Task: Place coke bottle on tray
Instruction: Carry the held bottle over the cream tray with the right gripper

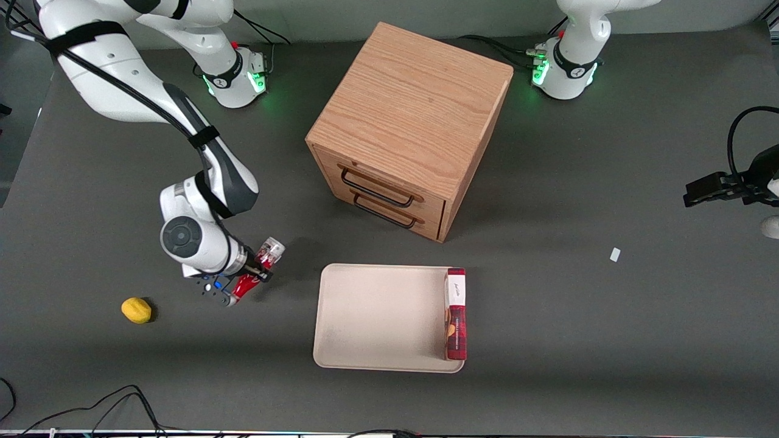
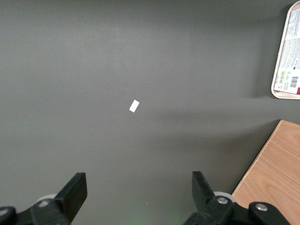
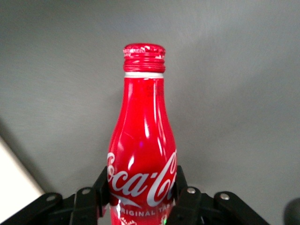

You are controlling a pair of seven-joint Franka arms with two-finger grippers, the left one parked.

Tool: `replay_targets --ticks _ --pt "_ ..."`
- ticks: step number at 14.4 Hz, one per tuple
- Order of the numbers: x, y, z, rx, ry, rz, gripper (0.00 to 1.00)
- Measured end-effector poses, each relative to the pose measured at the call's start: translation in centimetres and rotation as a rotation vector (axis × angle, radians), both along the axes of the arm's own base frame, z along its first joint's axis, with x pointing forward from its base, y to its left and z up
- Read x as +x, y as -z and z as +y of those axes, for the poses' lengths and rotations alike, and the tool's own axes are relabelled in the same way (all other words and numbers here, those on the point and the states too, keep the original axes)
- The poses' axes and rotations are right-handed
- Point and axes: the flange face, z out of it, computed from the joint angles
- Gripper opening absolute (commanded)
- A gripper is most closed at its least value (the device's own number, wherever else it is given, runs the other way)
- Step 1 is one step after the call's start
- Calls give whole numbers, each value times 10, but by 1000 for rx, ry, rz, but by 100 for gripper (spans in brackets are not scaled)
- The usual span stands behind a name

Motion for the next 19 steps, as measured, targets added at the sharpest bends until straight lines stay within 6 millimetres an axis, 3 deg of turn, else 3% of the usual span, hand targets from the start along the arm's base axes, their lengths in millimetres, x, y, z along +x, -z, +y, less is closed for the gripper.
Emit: replay_targets --ticks 3,7,10,13,16,19 --pt "21 -58 15 17 -80 -31 8" --pt "34 -119 44 58 -275 -105 13" --pt "37 -134 77 79 -424 -146 15" --pt "54 -114 106 120 -541 -187 16" --pt "74 -67 118 162 -614 -216 16" --pt "74 -20 146 191 -638 -205 16"
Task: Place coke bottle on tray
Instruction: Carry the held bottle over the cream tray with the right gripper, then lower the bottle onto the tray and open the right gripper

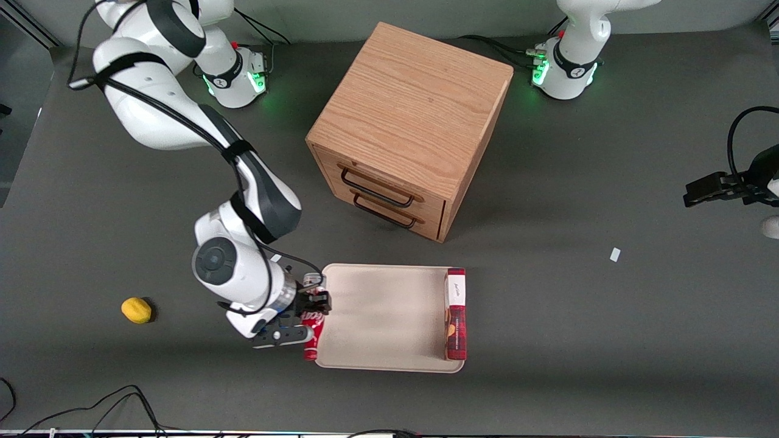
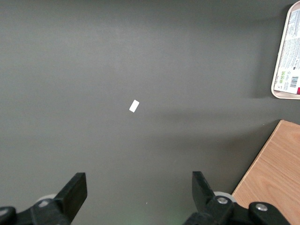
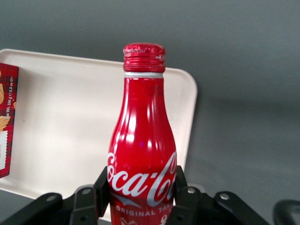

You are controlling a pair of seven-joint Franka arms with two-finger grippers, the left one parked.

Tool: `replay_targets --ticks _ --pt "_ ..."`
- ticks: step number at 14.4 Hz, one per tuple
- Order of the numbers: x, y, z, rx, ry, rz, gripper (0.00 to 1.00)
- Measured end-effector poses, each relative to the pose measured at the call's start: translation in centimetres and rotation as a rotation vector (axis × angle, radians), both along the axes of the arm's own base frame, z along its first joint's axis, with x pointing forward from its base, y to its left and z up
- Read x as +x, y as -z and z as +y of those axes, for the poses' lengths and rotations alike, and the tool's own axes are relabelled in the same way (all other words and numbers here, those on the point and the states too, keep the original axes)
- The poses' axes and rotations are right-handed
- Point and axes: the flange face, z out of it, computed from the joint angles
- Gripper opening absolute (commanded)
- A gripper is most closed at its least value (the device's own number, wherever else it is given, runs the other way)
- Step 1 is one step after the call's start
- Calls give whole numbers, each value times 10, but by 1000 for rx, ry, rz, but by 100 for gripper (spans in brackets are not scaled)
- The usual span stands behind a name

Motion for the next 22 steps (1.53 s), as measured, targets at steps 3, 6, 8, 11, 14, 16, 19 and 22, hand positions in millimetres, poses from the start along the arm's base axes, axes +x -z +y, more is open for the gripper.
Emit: replay_targets --ticks 3,6,8,11,14,16,19,22 --pt "-5 46 17 13 -13 20 16" --pt "-4 80 15 20 -4 30 32" --pt "-2 91 12 27 6 19 40" --pt "2 101 6 30 18 4 47" --pt "4 103 4 33 24 -5 77" --pt "5 106 3 38 28 -16 93" --pt "6 114 -1 35 34 -19 94" --pt "7 114 -1 38 35 -25 95"
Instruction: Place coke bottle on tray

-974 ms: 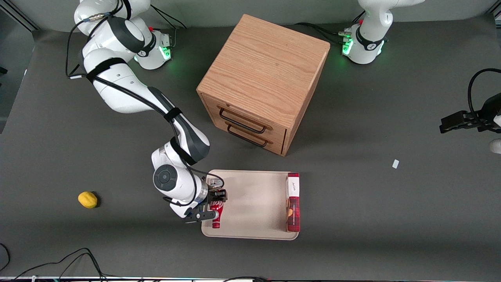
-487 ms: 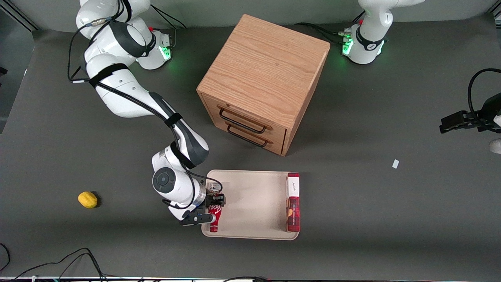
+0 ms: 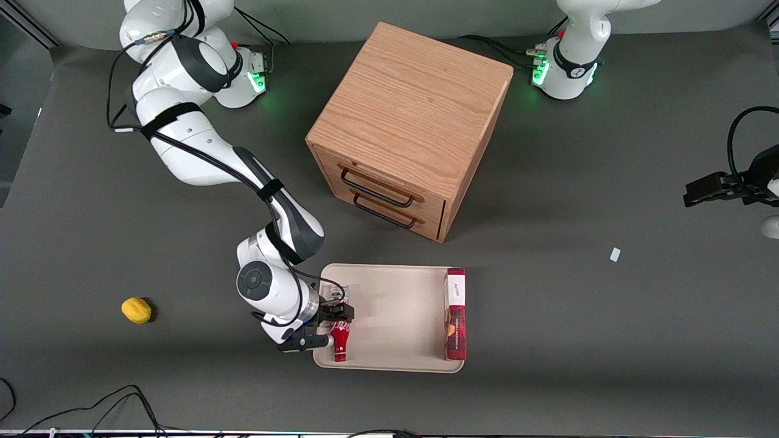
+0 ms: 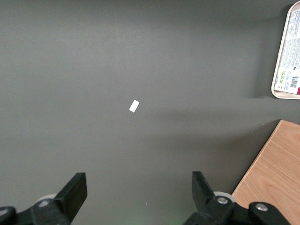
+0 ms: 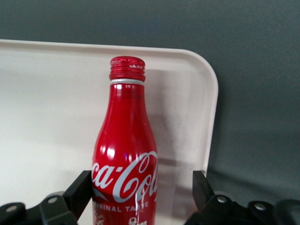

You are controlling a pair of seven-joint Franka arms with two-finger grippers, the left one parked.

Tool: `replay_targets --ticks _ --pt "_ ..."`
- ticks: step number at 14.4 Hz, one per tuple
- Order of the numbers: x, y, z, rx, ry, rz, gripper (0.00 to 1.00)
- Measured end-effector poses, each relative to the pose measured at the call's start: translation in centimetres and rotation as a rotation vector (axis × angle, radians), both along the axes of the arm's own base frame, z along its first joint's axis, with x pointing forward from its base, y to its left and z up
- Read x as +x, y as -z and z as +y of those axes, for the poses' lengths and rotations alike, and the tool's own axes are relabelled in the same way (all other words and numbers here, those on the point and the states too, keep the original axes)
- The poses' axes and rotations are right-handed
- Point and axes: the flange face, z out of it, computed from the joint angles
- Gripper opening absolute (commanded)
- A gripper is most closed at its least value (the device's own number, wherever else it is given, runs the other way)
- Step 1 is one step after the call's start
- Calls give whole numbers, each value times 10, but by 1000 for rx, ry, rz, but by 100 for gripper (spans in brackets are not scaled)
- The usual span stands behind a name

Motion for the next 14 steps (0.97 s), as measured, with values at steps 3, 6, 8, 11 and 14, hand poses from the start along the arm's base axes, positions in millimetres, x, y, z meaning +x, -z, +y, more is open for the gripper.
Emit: replay_targets --ticks 3,6,8,11,14 --pt "1 0 -1 1 2 -6 100" --pt "4 -6 -1 6 6 -18 100" --pt "8 -16 -2 10 9 -34 100" --pt "11 -42 -3 4 8 -45 100" --pt "25 -91 -45 -8 50 -35 100"
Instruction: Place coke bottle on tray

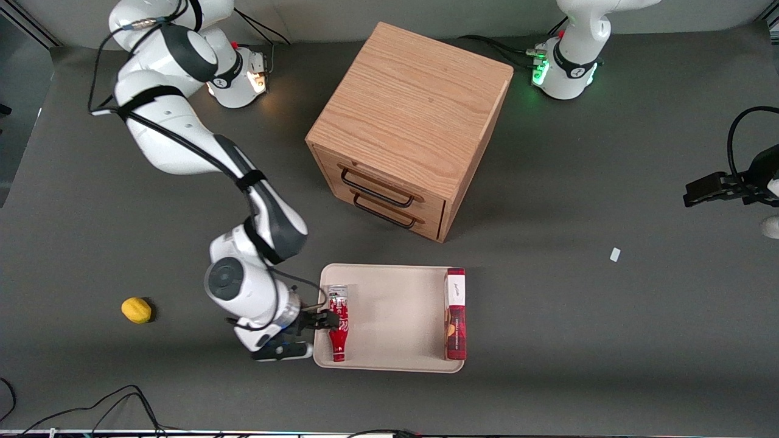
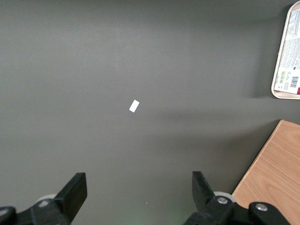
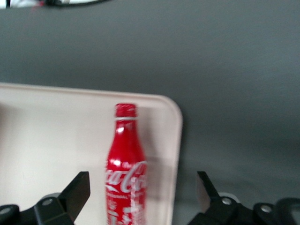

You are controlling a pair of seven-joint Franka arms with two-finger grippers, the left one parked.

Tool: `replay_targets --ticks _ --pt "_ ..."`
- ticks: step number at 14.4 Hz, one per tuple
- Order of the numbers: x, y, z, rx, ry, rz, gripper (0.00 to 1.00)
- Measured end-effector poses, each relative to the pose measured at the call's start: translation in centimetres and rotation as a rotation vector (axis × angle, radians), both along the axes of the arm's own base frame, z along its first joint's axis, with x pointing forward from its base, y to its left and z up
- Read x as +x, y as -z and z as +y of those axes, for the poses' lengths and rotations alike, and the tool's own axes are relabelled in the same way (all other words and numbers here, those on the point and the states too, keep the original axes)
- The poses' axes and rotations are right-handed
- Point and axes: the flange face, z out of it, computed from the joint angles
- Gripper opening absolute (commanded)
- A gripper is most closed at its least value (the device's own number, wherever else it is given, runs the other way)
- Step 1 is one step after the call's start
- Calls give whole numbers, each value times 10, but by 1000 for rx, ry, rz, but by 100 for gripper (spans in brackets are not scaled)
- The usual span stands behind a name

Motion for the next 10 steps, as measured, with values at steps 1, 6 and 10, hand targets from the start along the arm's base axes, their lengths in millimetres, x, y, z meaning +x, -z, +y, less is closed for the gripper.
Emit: replay_targets --ticks 1,6,10 --pt "4 -16 -22 -7 17 9 100" --pt "-16 -95 -90 -92 37 32 100" --pt "-79 -175 -132 -147 112 34 100"
